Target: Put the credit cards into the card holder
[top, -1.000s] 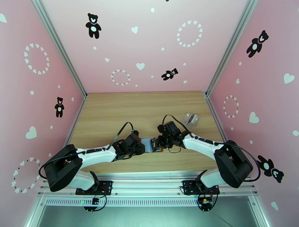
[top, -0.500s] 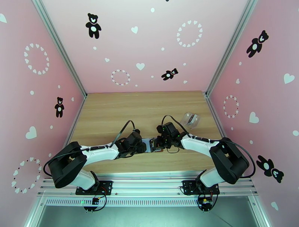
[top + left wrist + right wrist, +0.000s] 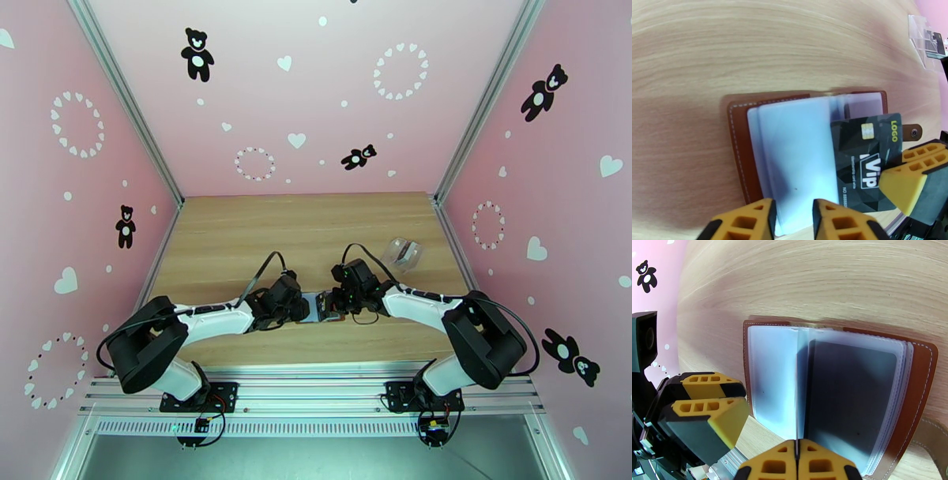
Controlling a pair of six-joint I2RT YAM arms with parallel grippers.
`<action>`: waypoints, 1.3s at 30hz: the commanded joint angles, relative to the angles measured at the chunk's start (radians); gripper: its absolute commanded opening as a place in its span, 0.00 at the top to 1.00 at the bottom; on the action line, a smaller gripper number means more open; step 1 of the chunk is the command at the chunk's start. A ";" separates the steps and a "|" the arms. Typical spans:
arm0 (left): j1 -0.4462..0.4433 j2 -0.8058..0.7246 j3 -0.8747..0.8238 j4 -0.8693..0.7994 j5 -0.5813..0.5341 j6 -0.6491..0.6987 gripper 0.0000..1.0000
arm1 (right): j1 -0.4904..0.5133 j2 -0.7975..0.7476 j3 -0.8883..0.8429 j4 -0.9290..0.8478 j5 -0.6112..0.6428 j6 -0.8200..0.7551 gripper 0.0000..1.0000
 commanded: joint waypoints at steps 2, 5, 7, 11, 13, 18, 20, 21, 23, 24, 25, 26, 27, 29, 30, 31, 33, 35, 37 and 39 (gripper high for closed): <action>0.009 0.032 0.023 -0.004 0.019 0.012 0.70 | 0.006 0.028 -0.002 0.022 0.005 0.011 1.00; 0.011 0.054 0.030 -0.030 0.003 0.000 0.73 | 0.007 0.039 -0.002 0.032 0.000 0.015 1.00; 0.011 0.065 0.018 -0.025 0.000 -0.012 0.74 | 0.006 0.045 -0.002 0.036 -0.001 0.015 1.00; 0.011 0.070 -0.001 -0.012 -0.001 -0.025 0.74 | 0.006 0.049 -0.003 0.039 -0.001 0.016 1.00; 0.011 0.071 -0.001 -0.018 -0.007 -0.026 0.74 | 0.006 0.048 -0.003 0.041 -0.002 0.017 1.00; 0.011 0.057 -0.010 -0.045 -0.020 -0.021 0.74 | 0.006 0.049 -0.001 0.042 0.006 0.019 1.00; 0.011 0.056 -0.008 -0.066 -0.021 -0.013 0.74 | 0.007 0.054 0.000 0.042 0.006 0.017 1.00; 0.011 0.051 -0.007 -0.076 -0.024 -0.010 0.74 | 0.006 0.058 0.000 0.042 0.009 0.018 1.00; 0.011 0.035 -0.008 -0.088 -0.034 -0.007 0.73 | 0.006 0.063 -0.001 0.042 0.012 0.016 1.00; 0.011 0.027 -0.007 -0.099 -0.039 -0.002 0.73 | 0.006 0.065 -0.003 0.042 0.013 0.016 1.00; 0.011 0.019 -0.005 -0.106 -0.040 0.002 0.73 | 0.006 0.066 -0.003 0.044 0.014 0.016 1.00; 0.010 0.014 -0.003 -0.114 -0.039 0.007 0.73 | 0.006 0.069 -0.005 0.044 0.016 0.014 1.00; 0.011 0.008 0.004 -0.125 -0.038 0.013 0.73 | 0.006 0.069 -0.006 0.044 0.019 0.015 1.00; 0.010 0.000 0.014 -0.146 -0.046 0.020 0.73 | 0.006 0.073 -0.006 0.045 0.021 0.013 1.00; 0.011 -0.003 0.021 -0.159 -0.051 0.025 0.73 | 0.006 0.077 -0.007 0.045 0.022 0.012 1.00; 0.010 -0.006 0.026 -0.171 -0.059 0.029 0.73 | 0.006 0.080 -0.007 0.048 0.022 0.013 1.00; 0.011 -0.007 0.037 -0.189 -0.070 0.034 0.73 | 0.006 0.086 -0.006 0.049 0.024 0.013 1.00; 0.010 -0.006 0.044 -0.192 -0.066 0.039 0.73 | 0.006 0.090 -0.007 0.051 0.022 0.013 1.00; 0.010 0.002 0.052 -0.190 -0.059 0.042 0.74 | 0.006 0.092 -0.006 0.053 0.022 0.013 1.00; 0.010 0.015 0.063 -0.189 -0.054 0.045 0.78 | 0.006 0.094 -0.004 0.053 0.021 0.013 1.00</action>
